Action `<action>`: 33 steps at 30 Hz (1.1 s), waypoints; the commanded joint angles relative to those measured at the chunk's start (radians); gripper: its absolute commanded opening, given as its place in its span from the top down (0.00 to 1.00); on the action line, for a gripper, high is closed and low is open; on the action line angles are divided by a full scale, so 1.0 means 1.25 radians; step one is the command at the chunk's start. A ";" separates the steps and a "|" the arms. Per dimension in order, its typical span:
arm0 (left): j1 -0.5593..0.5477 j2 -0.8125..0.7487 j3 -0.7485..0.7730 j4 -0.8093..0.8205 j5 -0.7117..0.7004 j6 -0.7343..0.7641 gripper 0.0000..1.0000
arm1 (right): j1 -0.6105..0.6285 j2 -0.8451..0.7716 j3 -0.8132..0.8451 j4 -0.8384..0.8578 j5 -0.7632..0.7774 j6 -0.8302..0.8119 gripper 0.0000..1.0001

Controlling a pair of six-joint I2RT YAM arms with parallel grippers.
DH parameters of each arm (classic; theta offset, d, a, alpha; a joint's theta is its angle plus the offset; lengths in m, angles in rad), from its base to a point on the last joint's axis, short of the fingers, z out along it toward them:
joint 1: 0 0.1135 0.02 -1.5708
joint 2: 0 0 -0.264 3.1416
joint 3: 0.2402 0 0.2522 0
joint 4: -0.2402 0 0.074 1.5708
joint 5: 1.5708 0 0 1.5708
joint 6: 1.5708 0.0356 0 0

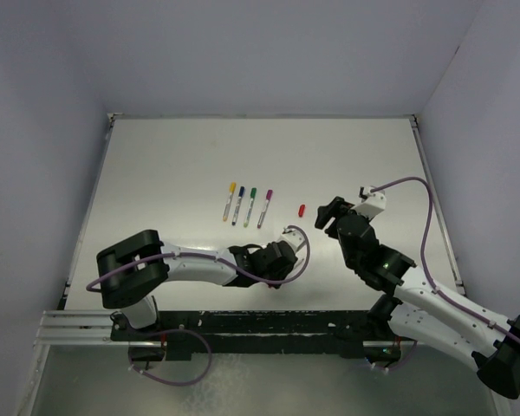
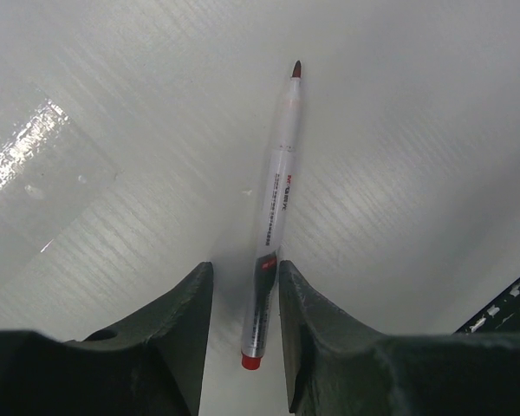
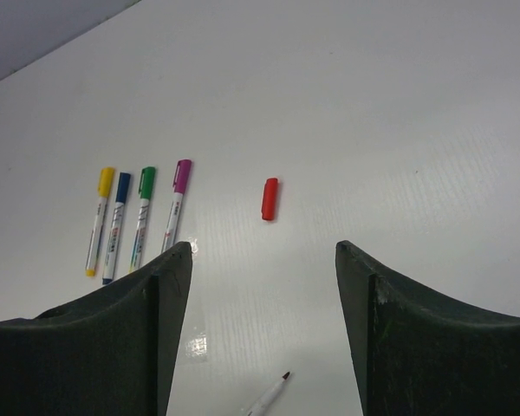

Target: Insert the pens into the pen caps

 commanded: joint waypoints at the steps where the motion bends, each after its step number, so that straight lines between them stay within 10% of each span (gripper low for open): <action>1: -0.007 0.014 0.028 -0.084 -0.034 -0.029 0.62 | -0.002 -0.008 -0.002 0.027 0.007 0.015 0.31; 28: -0.016 0.082 0.029 -0.114 -0.013 0.007 0.68 | -0.002 -0.017 0.004 0.027 0.003 0.016 0.33; 33: -0.016 0.090 0.024 -0.134 -0.008 -0.001 0.81 | -0.002 -0.020 0.001 0.027 0.004 0.021 0.33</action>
